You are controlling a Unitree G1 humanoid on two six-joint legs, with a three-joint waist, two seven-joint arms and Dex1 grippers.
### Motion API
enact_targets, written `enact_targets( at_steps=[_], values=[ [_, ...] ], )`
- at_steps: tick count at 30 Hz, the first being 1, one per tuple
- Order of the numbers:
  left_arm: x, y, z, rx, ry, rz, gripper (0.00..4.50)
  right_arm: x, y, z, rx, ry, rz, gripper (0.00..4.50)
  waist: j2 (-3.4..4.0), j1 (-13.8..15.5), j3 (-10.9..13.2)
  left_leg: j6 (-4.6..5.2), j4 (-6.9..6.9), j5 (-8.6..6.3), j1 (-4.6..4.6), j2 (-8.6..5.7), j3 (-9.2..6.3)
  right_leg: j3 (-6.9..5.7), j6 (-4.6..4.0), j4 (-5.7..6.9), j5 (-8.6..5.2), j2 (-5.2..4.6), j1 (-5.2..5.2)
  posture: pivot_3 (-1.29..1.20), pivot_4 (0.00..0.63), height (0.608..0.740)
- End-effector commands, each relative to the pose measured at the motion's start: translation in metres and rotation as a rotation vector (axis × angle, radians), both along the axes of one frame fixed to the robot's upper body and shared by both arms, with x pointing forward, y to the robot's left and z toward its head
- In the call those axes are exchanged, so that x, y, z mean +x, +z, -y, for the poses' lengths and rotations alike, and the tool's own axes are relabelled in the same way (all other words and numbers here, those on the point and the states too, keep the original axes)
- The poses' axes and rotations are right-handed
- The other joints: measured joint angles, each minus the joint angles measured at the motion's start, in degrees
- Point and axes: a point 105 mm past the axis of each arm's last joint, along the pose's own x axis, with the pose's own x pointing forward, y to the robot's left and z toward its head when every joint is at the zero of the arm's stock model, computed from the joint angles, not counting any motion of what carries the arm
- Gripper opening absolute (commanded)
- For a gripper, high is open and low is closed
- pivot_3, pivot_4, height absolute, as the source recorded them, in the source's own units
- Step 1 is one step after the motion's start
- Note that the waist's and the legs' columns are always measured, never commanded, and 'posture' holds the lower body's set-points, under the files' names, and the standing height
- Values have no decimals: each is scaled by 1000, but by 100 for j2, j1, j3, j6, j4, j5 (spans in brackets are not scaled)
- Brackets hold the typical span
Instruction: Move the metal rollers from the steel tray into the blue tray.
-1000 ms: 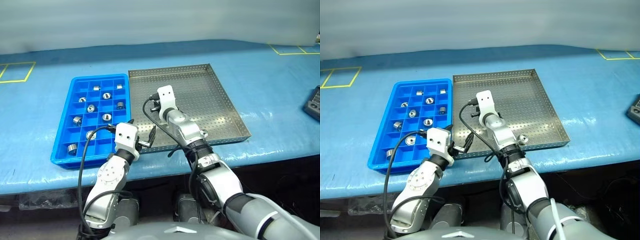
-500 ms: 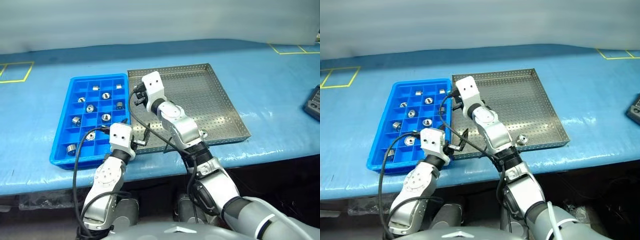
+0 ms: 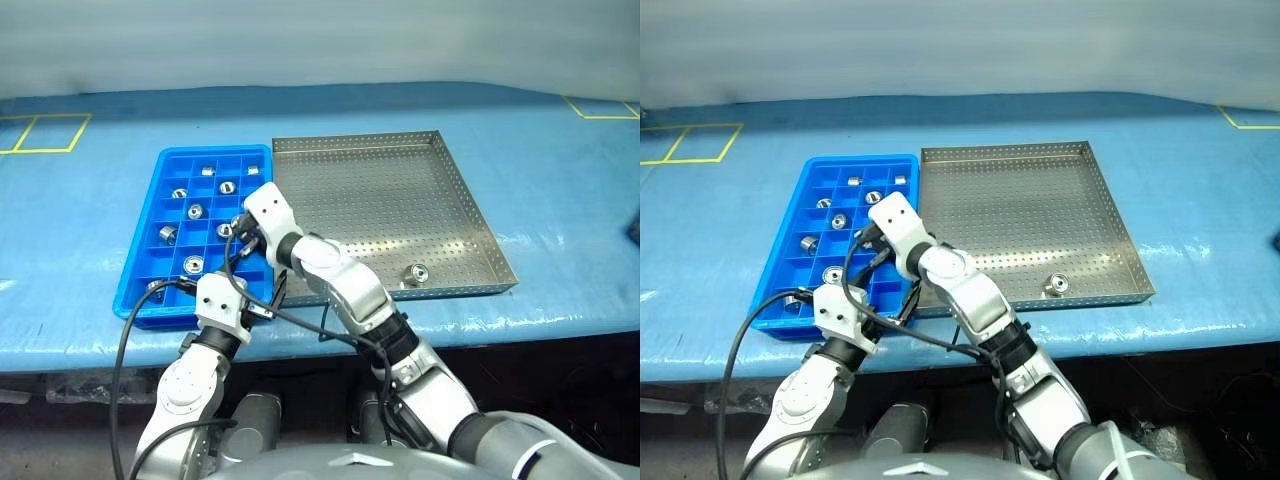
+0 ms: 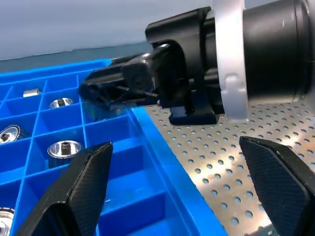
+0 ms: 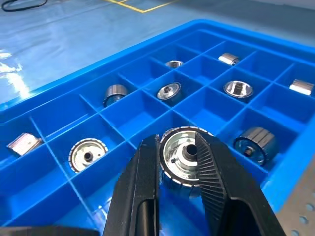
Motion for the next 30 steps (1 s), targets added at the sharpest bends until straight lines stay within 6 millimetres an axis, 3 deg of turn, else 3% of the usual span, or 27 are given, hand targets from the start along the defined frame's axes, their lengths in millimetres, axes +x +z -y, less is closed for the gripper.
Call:
enact_targets(
  at_steps=[1, 4, 11, 15, 22, 30],
  values=[
    [-4, 18, 7, -28, -38, 72, 4500, -10, 8, 0, 26, 20, 4, 699, 0, 24, 0, 0, 0, 0, 1, 0, 0, 0, 0, 0, 0, 0, 1, 306, 150, 740],
    [-3, 18, 8, -31, -37, 70, 4500, -12, -3, 7, 8, 3, -33, 699, 0, 55, 0, -2, 1, -1, 0, 5, 0, -5, 0, 0, 0, 1, 0, 301, 150, 740],
    [-2, 16, 13, -36, -72, 65, 4500, -8, -7, 22, -10, -58, -49, 3068, 0, 42, 0, -5, -2, -3, -1, 8, 3, -5, -2, -1, -2, 3, -3, 261, 150, 740],
    [1, 17, 16, -35, -104, 63, 4500, 2, -1, 41, 7, -161, -21, 4387, 0, 12, 0, -5, 0, -3, -3, 8, 4, -5, -2, -2, -2, 3, -3, 202, 150, 740],
    [11, 17, 26, -29, -183, 61, 4500, 39, 16, 129, 14, -590, 44, 4475, 0, -138, 0, -6, 10, -3, -6, 8, 8, -5, 0, -3, 0, 2, 0, 96, 150, 740],
    [32, 19, 39, 7, -297, 75, 4500, 23, 21, 184, -85, -709, 21, 4475, 2, -495, 0, -7, 9, -4, -4, 11, 10, -4, 0, -4, 0, 3, 2, -24, 150, 740]
  ],
)
